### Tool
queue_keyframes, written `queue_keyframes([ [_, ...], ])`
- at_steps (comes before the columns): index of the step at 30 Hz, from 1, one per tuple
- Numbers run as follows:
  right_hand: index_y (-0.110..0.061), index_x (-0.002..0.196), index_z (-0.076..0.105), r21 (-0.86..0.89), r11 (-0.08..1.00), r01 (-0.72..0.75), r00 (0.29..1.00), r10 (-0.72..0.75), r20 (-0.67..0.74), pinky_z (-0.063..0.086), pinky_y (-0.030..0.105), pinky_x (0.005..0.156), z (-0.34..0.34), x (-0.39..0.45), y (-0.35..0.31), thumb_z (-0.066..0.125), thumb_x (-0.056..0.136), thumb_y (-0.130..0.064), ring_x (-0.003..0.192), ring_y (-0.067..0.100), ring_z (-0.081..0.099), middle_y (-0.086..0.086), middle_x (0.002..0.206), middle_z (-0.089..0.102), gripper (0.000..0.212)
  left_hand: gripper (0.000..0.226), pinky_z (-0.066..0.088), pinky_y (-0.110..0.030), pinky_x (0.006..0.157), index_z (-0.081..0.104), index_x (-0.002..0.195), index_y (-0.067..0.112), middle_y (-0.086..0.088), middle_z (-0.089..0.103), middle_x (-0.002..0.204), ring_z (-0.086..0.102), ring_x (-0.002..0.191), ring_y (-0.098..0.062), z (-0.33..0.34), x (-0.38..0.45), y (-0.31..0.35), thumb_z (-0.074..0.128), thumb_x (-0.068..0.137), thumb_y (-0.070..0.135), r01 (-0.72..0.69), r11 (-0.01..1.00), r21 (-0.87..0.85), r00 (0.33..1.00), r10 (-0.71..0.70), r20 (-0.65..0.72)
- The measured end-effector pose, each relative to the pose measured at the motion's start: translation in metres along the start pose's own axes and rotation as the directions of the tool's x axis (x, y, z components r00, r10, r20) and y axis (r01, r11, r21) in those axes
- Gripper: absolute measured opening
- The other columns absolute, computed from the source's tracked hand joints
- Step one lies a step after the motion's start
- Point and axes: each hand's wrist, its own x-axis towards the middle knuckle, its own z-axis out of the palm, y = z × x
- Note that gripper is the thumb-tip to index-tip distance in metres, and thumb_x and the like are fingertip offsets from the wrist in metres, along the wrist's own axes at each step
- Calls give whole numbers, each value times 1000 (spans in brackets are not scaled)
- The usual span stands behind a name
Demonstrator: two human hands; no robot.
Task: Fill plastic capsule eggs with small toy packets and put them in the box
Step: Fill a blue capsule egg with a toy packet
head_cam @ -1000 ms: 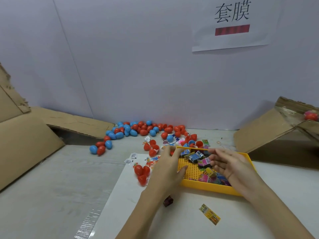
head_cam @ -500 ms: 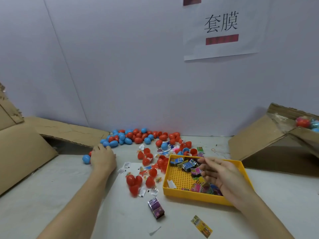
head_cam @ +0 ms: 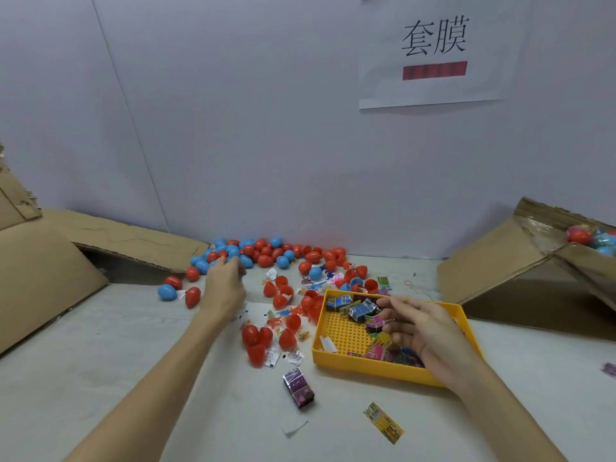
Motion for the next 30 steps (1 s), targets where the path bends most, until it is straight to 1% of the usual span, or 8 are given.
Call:
queue_keyframes([
  [6,-3,109,75,-90,995,48,999,-48,4,49,22,46,4,-2,1,59,104,-12,67,24,71,15,91,77,19,31,54,-26,91,58,115,18,5,60,110,59,105,-13,10,-72,96,70,90,4,-194,895,-401,981,188,-54],
  [10,-15,116,75,-180,976,126,991,-117,57,56,26,54,8,-7,2,61,102,-20,84,31,77,9,103,79,20,31,46,-14,93,67,119,20,7,52,114,51,108,-6,33,-117,133,72,90,12,-383,798,-464,916,391,-83],
  [13,-25,116,75,-279,945,170,984,-148,100,61,30,60,12,-11,4,69,90,-38,84,24,77,0,103,79,29,50,40,-12,97,62,134,17,0,55,121,47,116,-13,46,-132,140,73,87,4,-458,789,-409,876,480,-55],
  [16,-29,114,75,-426,872,242,969,-195,152,62,27,78,13,-11,6,74,90,-37,96,11,75,-6,102,79,25,65,43,-18,101,52,143,13,0,60,123,50,116,-13,46,-135,136,73,84,0,-470,768,-434,866,497,-58],
  [18,-23,120,71,-380,896,230,971,-184,154,60,27,80,12,-11,6,69,96,-34,99,14,76,-3,105,80,27,59,46,-20,100,54,140,13,2,61,124,52,116,-11,43,-132,131,78,86,8,-489,751,-444,859,502,-99],
  [22,-15,118,67,-343,922,177,979,-130,156,60,31,68,13,-14,3,62,95,-46,89,28,78,7,97,80,39,37,51,-27,95,65,124,15,5,62,119,56,113,-11,35,-131,124,77,90,15,-510,708,-489,839,534,-103],
  [25,-13,112,68,-338,926,166,983,-130,128,52,24,52,15,-14,3,53,99,-51,76,34,76,12,90,79,43,32,52,-28,92,66,127,15,5,66,118,59,109,-10,34,-132,123,70,96,18,-458,705,-541,860,506,-69],
  [30,-10,119,65,-272,937,220,974,-198,107,51,24,50,11,-11,5,62,102,-25,73,26,73,10,93,78,23,34,52,-32,95,65,134,16,4,68,120,60,110,-10,32,-130,122,63,101,24,-379,739,-557,892,453,-6],
])
